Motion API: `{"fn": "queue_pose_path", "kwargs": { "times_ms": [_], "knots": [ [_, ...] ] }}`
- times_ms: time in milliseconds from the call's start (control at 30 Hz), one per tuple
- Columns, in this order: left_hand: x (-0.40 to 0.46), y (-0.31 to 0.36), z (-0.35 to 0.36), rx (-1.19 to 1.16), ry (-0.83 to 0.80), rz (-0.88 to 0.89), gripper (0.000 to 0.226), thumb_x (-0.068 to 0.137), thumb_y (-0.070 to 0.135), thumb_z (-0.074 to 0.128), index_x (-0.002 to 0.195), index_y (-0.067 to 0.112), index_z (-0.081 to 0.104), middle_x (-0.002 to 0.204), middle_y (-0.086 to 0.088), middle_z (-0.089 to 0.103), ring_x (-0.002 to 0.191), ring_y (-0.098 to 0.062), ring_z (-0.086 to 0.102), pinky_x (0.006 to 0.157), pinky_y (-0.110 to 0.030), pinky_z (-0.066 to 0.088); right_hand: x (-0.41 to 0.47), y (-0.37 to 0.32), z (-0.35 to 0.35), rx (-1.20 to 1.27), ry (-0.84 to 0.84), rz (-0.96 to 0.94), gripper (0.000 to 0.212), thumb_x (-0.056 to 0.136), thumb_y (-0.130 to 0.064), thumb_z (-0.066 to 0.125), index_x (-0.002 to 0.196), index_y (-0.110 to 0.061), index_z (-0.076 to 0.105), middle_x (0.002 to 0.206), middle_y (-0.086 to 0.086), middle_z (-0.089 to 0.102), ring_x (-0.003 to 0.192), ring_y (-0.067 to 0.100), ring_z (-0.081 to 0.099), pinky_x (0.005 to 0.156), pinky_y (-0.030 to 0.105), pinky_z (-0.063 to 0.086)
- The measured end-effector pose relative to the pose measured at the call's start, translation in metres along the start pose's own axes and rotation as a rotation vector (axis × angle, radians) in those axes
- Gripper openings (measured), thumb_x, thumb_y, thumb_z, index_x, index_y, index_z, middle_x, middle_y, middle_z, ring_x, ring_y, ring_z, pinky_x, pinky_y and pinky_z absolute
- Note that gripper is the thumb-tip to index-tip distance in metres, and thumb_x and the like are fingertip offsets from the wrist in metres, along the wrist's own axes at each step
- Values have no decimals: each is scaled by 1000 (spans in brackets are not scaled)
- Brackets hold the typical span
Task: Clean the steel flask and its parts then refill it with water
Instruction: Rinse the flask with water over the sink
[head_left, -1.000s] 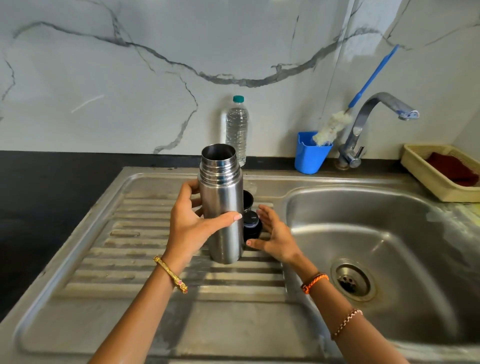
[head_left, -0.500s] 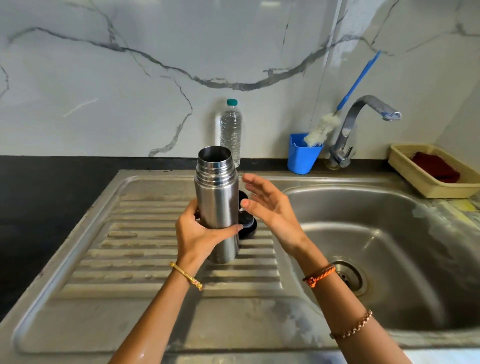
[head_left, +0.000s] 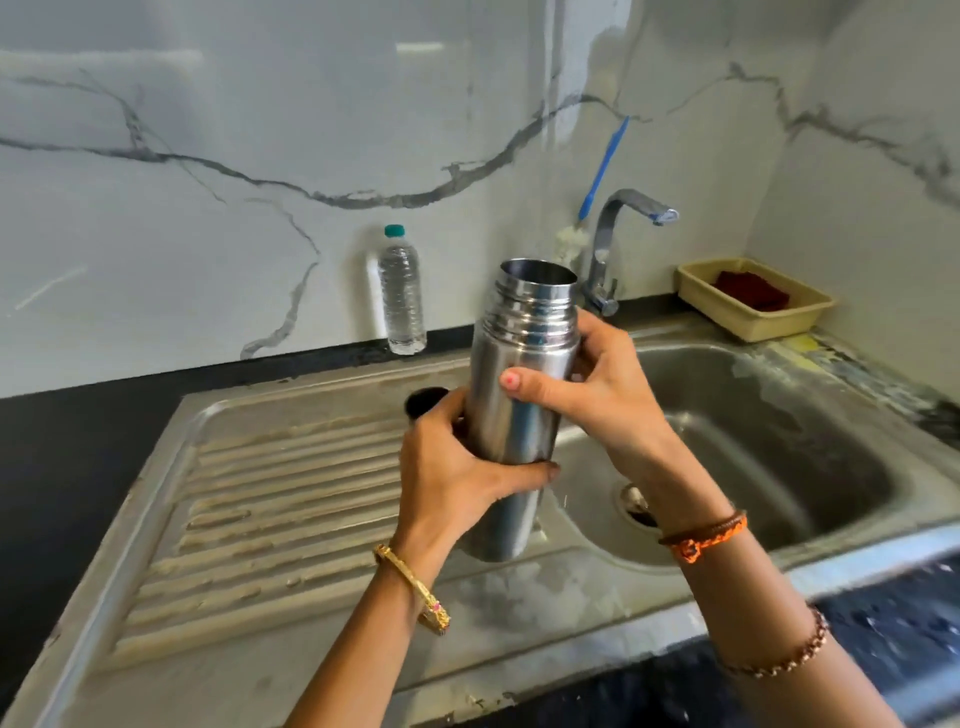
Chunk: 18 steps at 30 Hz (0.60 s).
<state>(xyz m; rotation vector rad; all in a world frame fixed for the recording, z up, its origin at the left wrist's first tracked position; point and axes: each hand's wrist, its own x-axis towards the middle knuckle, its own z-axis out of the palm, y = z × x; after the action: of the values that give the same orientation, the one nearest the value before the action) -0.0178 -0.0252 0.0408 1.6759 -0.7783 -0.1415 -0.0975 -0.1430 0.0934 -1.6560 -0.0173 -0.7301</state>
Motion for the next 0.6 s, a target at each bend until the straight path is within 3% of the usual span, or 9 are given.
{"fn": "queue_pose_path", "kwargs": {
  "times_ms": [167, 267, 400, 467, 533, 600],
  "knots": [
    [-15, -2, 39, -102, -235, 18, 59, 44, 29, 92, 89, 41, 57, 84, 22, 66, 83, 6, 63, 70, -11, 50, -29, -2, -26, -85, 277, -18, 43, 52, -17, 85, 91, -11, 69, 82, 1, 74, 77, 16, 69, 67, 27, 55],
    [-25, -21, 58, -162, -268, -62, 61, 37, 42, 88, 90, 53, 59, 92, 30, 65, 93, 11, 58, 80, -9, 46, -42, 1, -47, -49, 421, 14, 37, 55, -17, 85, 88, -15, 70, 85, 3, 74, 79, 18, 70, 69, 27, 56],
    [-27, -39, 77, -318, -387, -294, 73, 32, 40, 84, 100, 27, 62, 98, 2, 68, 83, -2, 66, 64, -15, 50, -42, 4, -77, 15, 573, 93, 31, 58, -16, 84, 84, -15, 68, 79, -1, 72, 73, 12, 68, 65, 23, 53],
    [-27, -40, 90, -399, -348, -356, 68, 42, 29, 91, 103, 22, 62, 97, -2, 69, 81, -6, 67, 60, -17, 50, -36, 8, -93, 54, 611, 154, 21, 66, -14, 79, 84, -14, 67, 77, -1, 71, 71, 10, 67, 63, 22, 53],
    [-27, -40, 98, -485, -272, -398, 61, 44, 21, 90, 99, 22, 63, 87, 4, 72, 78, -7, 67, 59, -21, 51, -30, 13, -103, 102, 653, 217, 18, 68, -15, 78, 82, -14, 67, 75, -2, 70, 67, 8, 66, 61, 22, 53],
    [-24, -39, 111, -522, -210, -432, 62, 38, 30, 85, 96, 23, 64, 81, 8, 72, 73, -7, 68, 59, -25, 52, -24, 22, -117, 144, 688, 280, 17, 68, -18, 79, 79, -14, 67, 75, 0, 69, 66, 9, 65, 60, 23, 55]
  ]
}}
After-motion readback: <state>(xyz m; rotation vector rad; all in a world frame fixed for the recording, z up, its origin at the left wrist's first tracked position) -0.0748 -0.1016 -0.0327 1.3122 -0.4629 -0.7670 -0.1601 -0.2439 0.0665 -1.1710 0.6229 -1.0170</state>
